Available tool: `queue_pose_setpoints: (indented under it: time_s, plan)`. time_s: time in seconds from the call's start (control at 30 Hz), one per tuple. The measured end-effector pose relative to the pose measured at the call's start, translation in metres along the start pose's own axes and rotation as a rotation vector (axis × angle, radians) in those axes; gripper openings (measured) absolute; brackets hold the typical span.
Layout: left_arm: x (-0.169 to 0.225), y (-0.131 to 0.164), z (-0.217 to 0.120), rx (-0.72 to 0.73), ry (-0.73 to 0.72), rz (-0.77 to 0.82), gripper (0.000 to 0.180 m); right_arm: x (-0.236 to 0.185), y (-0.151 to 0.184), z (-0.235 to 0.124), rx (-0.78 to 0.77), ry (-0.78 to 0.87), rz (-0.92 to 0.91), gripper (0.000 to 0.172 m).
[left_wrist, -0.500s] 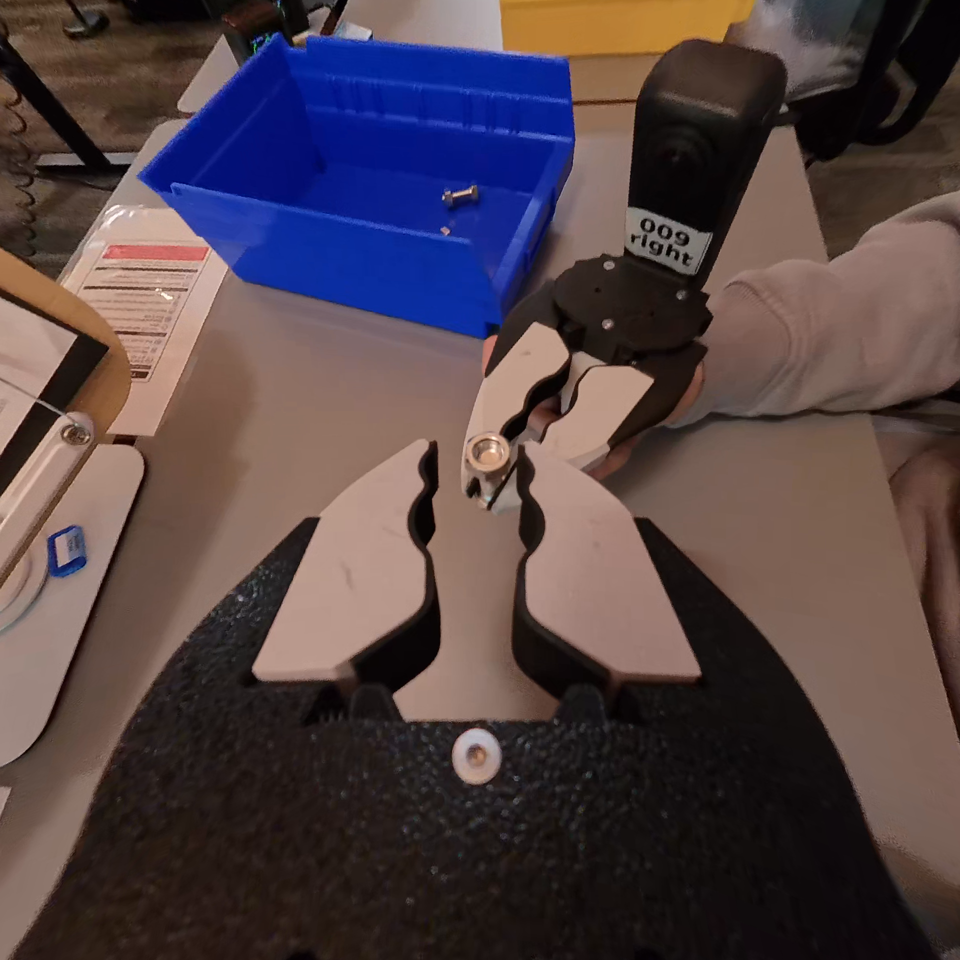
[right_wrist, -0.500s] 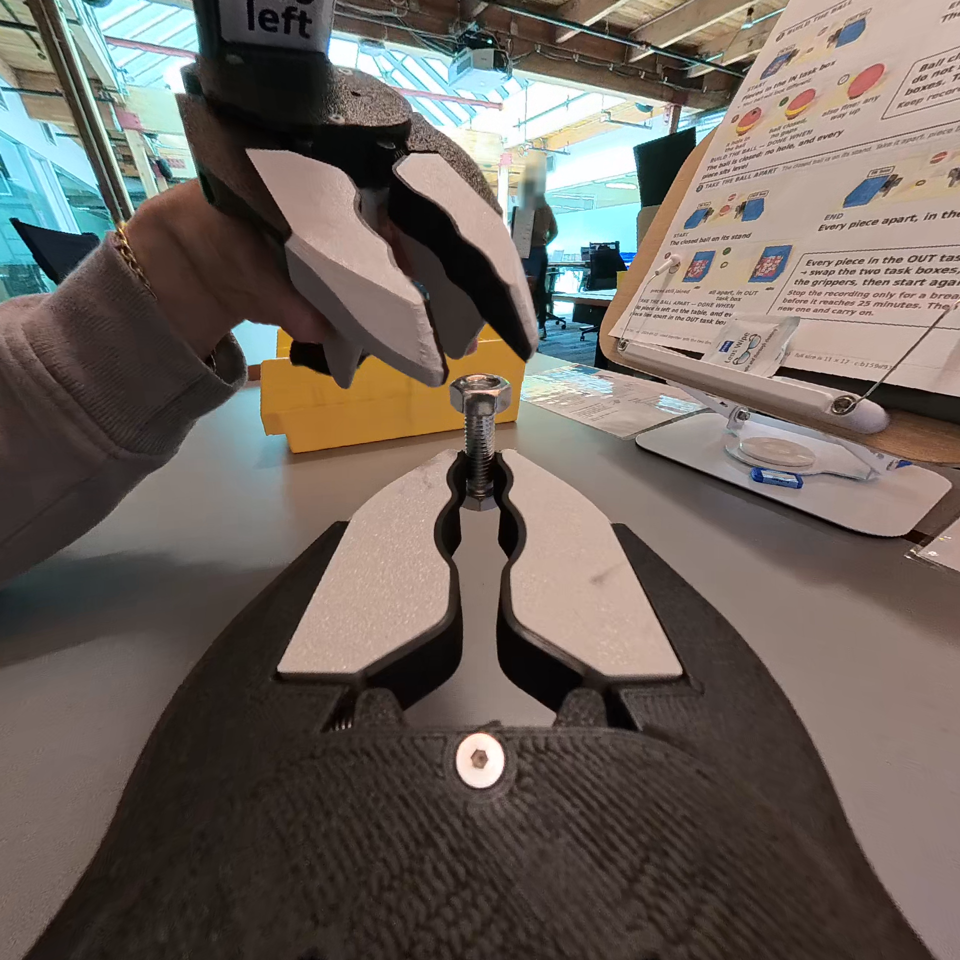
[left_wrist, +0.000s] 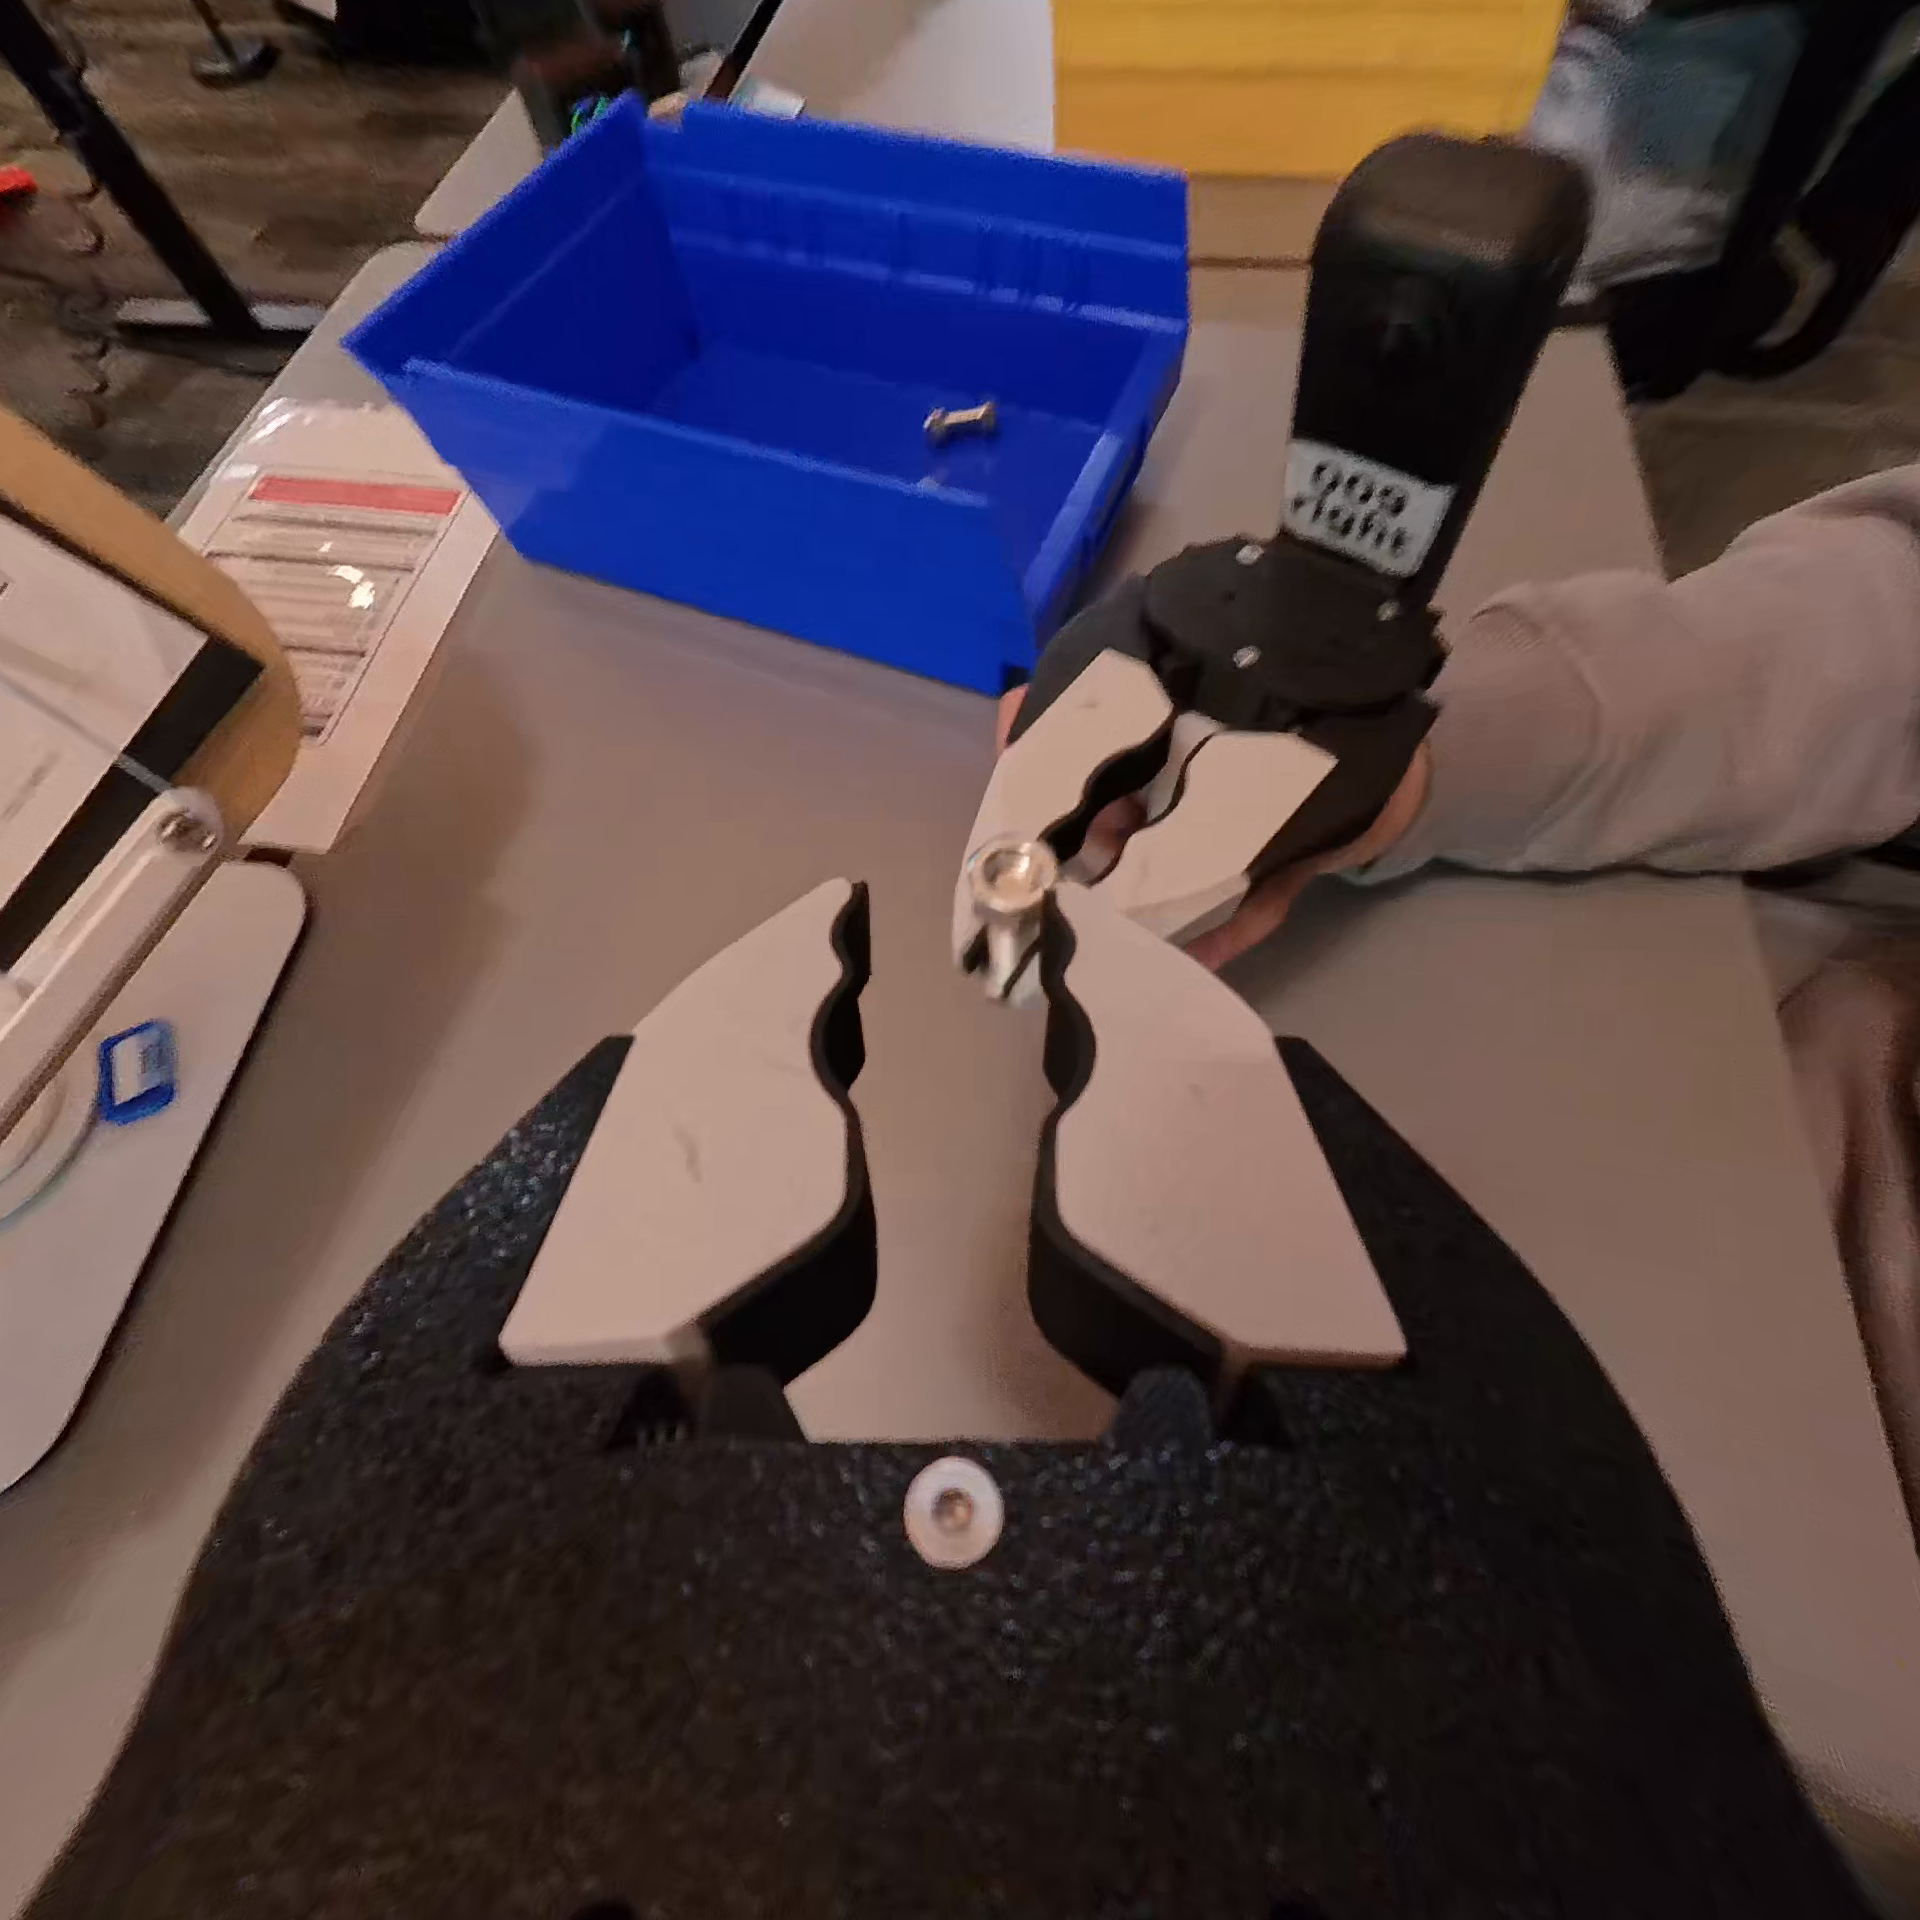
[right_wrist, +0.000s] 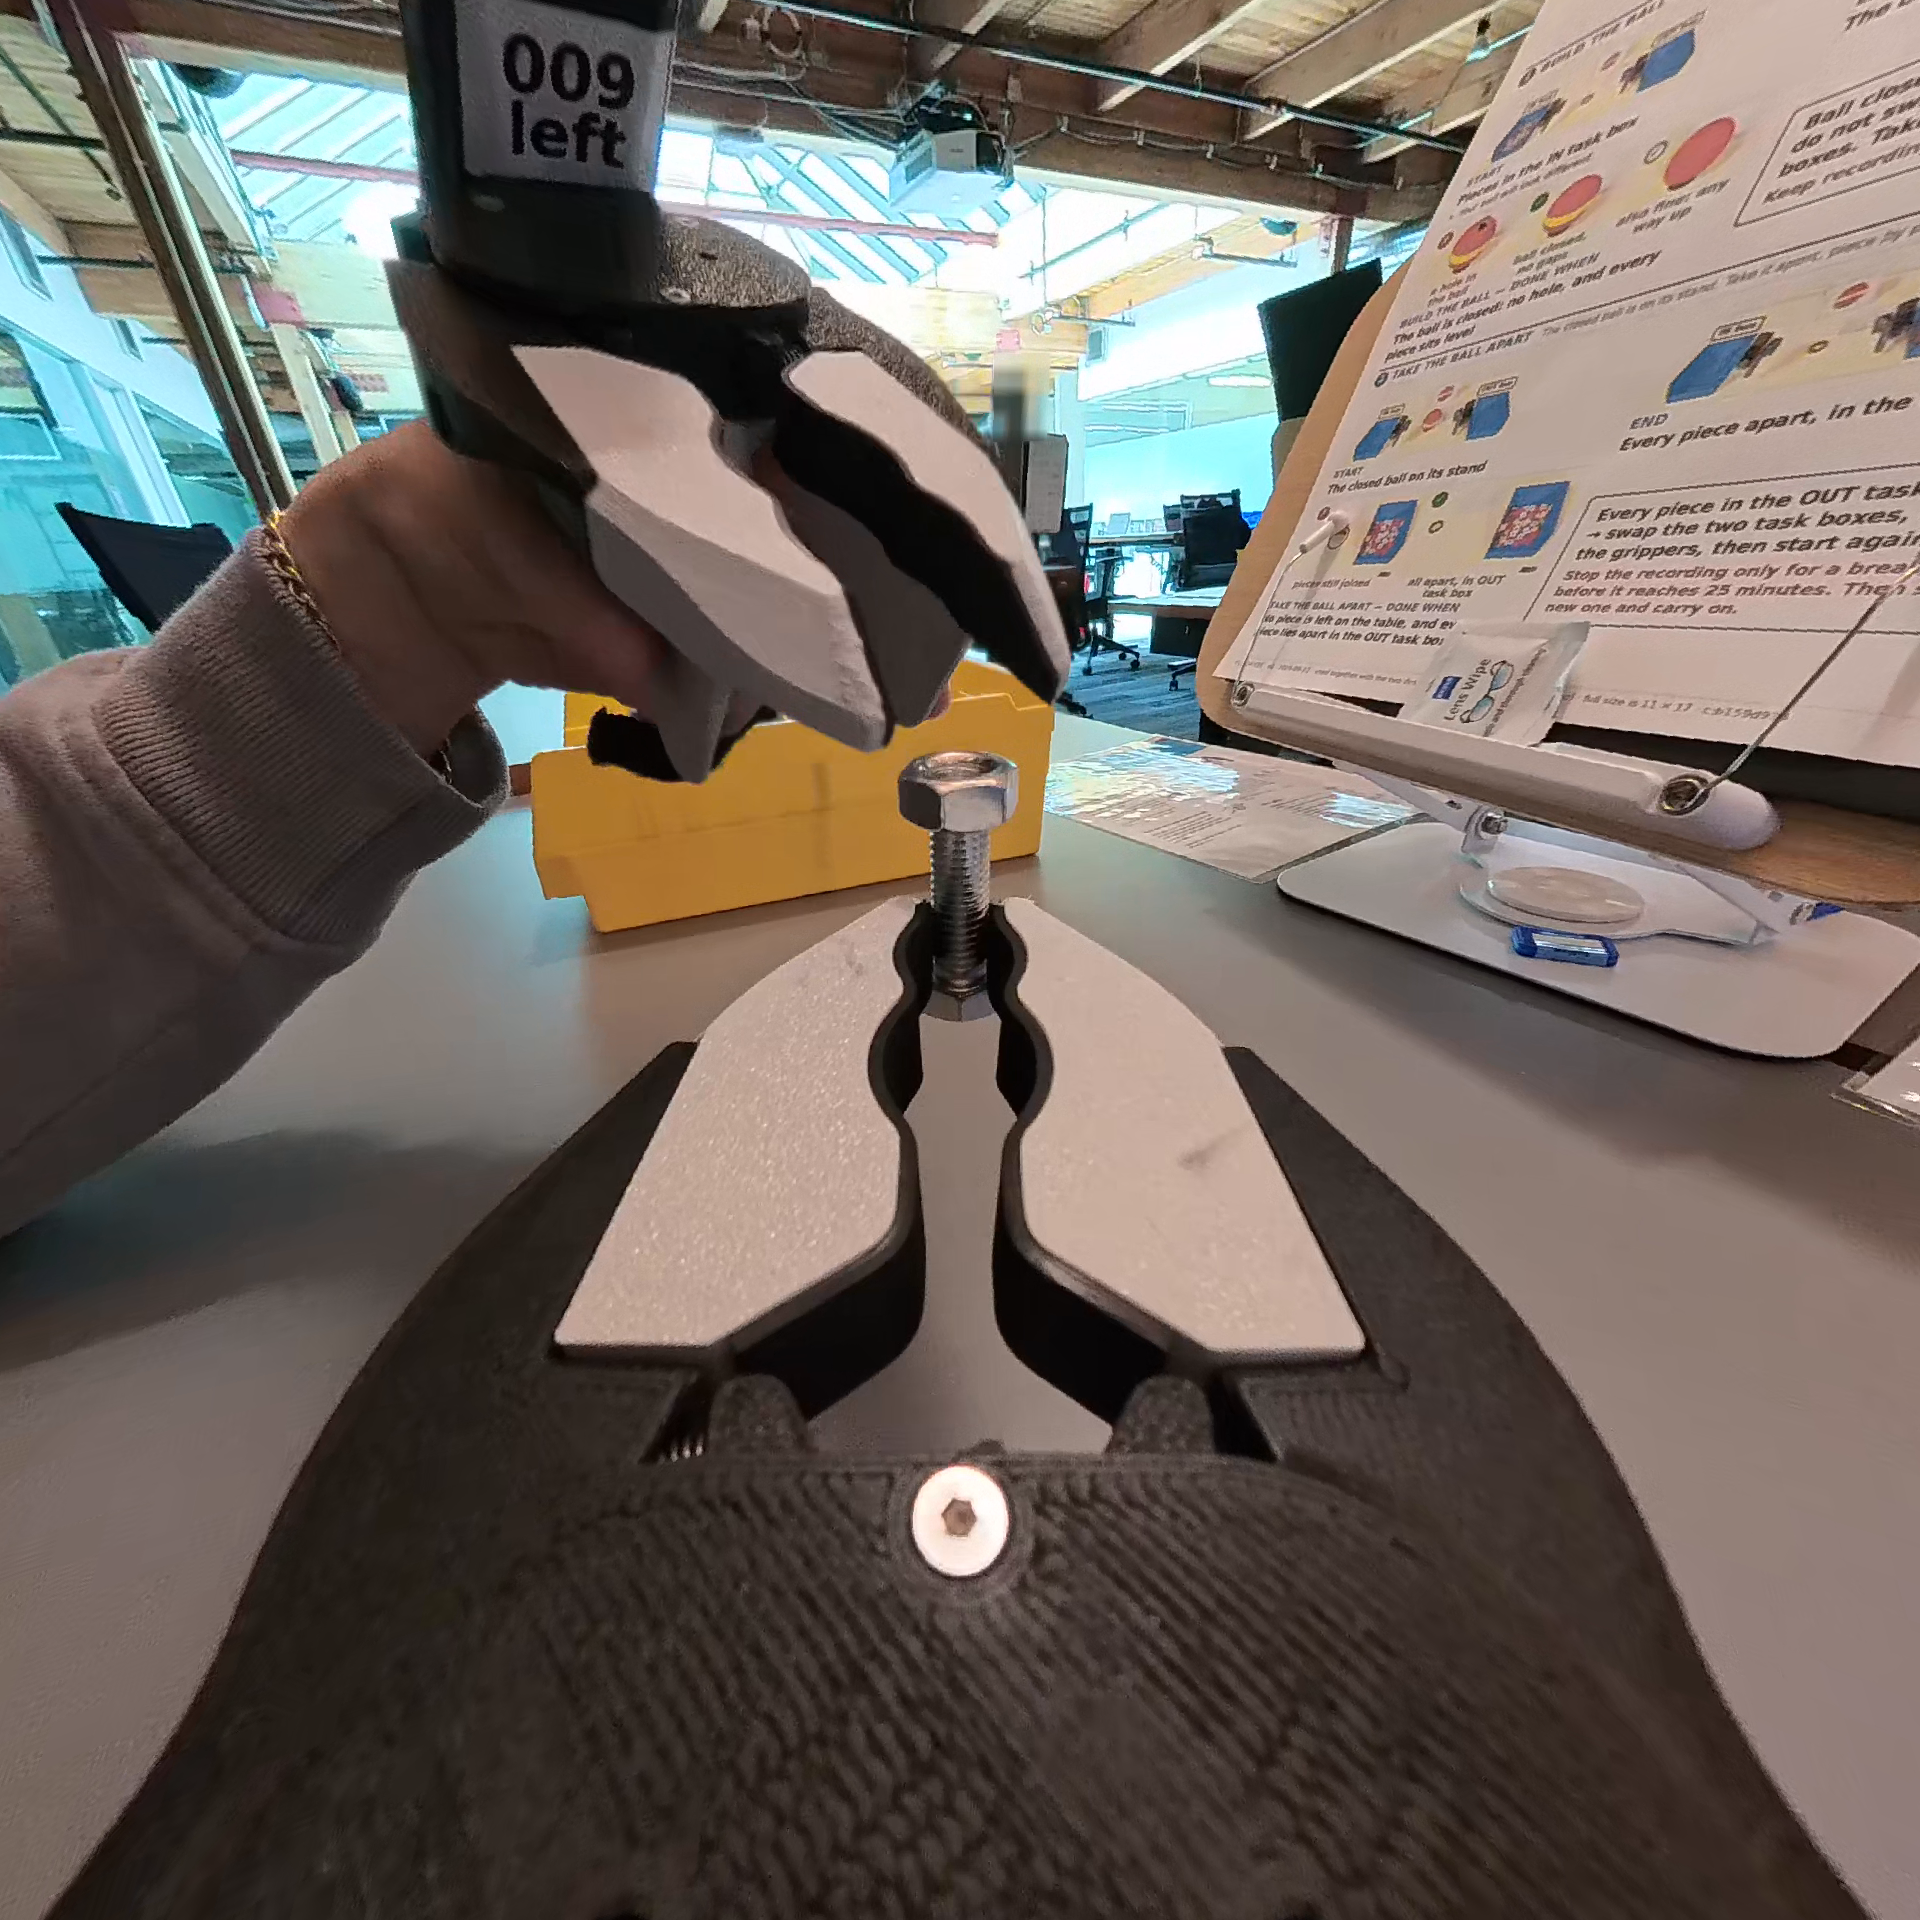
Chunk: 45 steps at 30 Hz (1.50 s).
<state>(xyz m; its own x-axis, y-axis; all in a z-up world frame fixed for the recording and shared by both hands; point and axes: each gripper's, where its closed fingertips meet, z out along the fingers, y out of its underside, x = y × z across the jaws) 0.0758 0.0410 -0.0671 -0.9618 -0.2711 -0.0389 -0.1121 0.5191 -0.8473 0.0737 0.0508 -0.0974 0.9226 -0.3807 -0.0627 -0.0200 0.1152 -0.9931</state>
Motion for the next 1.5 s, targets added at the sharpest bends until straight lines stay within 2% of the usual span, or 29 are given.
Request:
queue_pose_setpoints:
  time_s: [0.2,0.37,0.47,0.57,0.67,0.8,0.87,1.1,1.27,1.37,1.5]
  plan:
    - [0.0,0.004,0.012,-0.019,0.014,-0.019,0.034,0.001,-0.002,-0.001,0.006,0.001,0.017,0.009]
    - [-0.022,0.008,-0.003,-0.019,-0.104,-0.052,0.027,0.006,-0.005,-0.003,0.021,0.014,0.042,0.009]
    - [-0.01,-0.005,-0.002,0.059,-0.029,-0.066,0.031,0.007,-0.003,-0.003,0.012,0.02,0.047,0.009]
    - [-0.001,-0.008,0.01,0.052,0.009,-0.05,0.038,0.005,-0.002,-0.002,0.014,0.015,0.056,0.009]
    - [-0.008,0.001,0.018,0.007,-0.021,-0.069,0.042,0.005,-0.004,-0.003,0.02,0.014,0.063,0.009]
    - [-0.017,0.007,0.01,0.008,-0.04,-0.112,0.044,0.01,-0.005,-0.005,0.023,0.031,0.066,0.009]
    - [-0.03,0.012,0.003,-0.006,-0.111,-0.12,0.035,0.01,-0.007,-0.006,0.035,0.023,0.071,0.009]
    - [-0.001,-0.015,0.008,0.136,0.059,-0.109,0.038,0.008,-0.006,-0.004,0.03,0.018,0.073,0.009]
    - [-0.014,0.0,0.014,0.055,-0.012,-0.124,0.042,0.011,-0.009,-0.007,0.052,0.029,0.091,0.009]
    - [-0.037,0.012,0.005,-0.002,-0.158,-0.127,0.032,0.015,-0.013,-0.01,0.074,0.036,0.11,0.009]
    - [-0.017,-0.008,0.009,0.103,-0.037,-0.14,0.039,0.016,-0.012,-0.009,0.073,0.036,0.114,0.009]
